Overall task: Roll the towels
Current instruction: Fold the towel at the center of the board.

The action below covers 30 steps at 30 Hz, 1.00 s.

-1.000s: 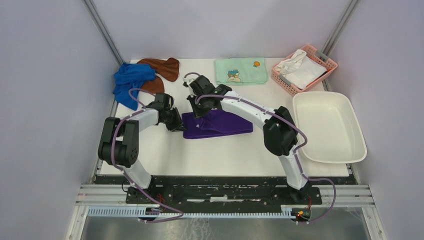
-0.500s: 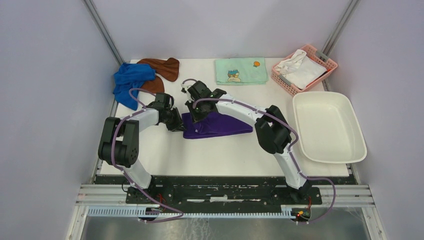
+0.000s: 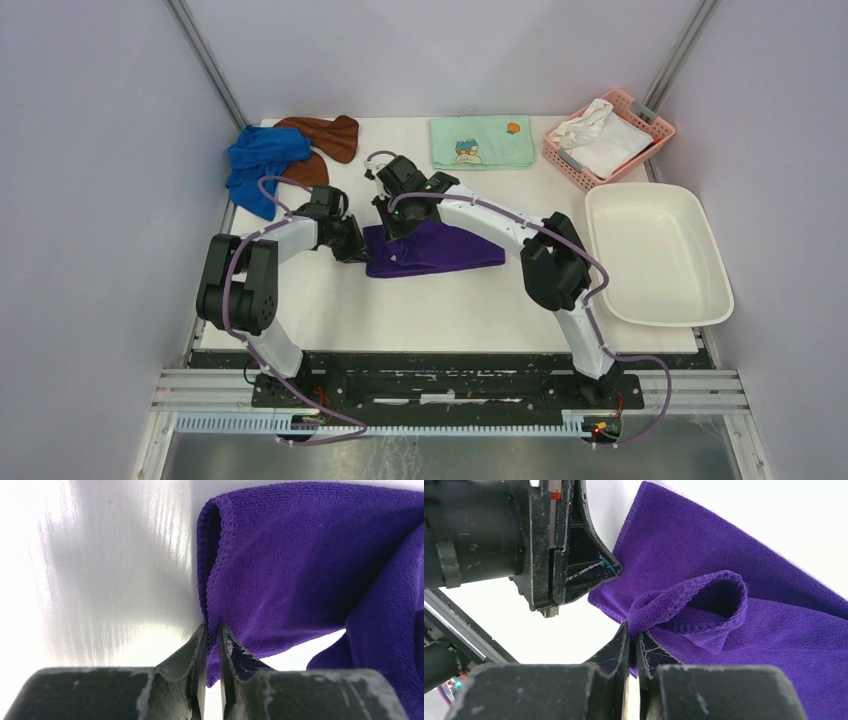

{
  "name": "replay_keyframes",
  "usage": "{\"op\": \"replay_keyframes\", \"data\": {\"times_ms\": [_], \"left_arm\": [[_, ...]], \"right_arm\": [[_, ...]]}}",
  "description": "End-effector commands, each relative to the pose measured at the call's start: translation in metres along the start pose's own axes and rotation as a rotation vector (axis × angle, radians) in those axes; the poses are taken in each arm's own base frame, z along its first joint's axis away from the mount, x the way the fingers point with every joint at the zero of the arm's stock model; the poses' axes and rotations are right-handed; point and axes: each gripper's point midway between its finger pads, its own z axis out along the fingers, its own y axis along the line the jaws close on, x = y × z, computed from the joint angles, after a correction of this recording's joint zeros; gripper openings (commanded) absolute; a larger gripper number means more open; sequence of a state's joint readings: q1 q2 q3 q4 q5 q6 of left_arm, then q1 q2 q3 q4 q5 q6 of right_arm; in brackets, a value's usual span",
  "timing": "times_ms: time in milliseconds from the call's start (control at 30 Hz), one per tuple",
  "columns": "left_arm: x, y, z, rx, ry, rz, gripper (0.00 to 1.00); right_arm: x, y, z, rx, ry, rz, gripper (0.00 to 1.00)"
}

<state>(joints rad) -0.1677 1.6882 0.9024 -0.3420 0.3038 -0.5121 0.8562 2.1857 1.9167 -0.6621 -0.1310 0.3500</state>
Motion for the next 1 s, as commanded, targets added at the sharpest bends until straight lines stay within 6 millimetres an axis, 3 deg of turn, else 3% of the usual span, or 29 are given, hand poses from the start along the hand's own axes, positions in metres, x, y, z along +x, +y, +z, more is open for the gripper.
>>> {"op": "replay_keyframes", "data": {"times_ms": [0, 133, 433, 600, 767, 867, 967], "left_arm": [[-0.012, -0.006, -0.002, -0.006, -0.034, 0.0, 0.2], [-0.011, -0.007, -0.002, -0.007, -0.032, 0.001, 0.2], [-0.01, -0.004, -0.002, -0.021, -0.034, 0.004, 0.2], [-0.011, 0.0, -0.005, -0.047, -0.046, 0.006, 0.2], [-0.016, 0.007, -0.018, -0.103, -0.092, 0.017, 0.25], [-0.024, 0.014, -0.034, -0.159, -0.145, 0.023, 0.3], [-0.035, 0.02, -0.057, -0.223, -0.223, 0.034, 0.39]], "right_arm": [[-0.035, 0.023, -0.034, -0.046, -0.111, 0.0, 0.11], [-0.031, 0.025, -0.024, -0.062, -0.096, 0.009, 0.12], [-0.009, 0.021, 0.026, -0.088, -0.04, 0.066, 0.12], [-0.006, 0.017, 0.038, -0.077, -0.042, 0.087, 0.24], [-0.02, 0.027, 0.015, -0.117, -0.082, 0.08, 0.41], [-0.037, 0.041, -0.016, -0.187, -0.136, 0.065, 0.48], [-0.047, 0.036, -0.046, -0.181, -0.2, 0.051, 0.55]]}}
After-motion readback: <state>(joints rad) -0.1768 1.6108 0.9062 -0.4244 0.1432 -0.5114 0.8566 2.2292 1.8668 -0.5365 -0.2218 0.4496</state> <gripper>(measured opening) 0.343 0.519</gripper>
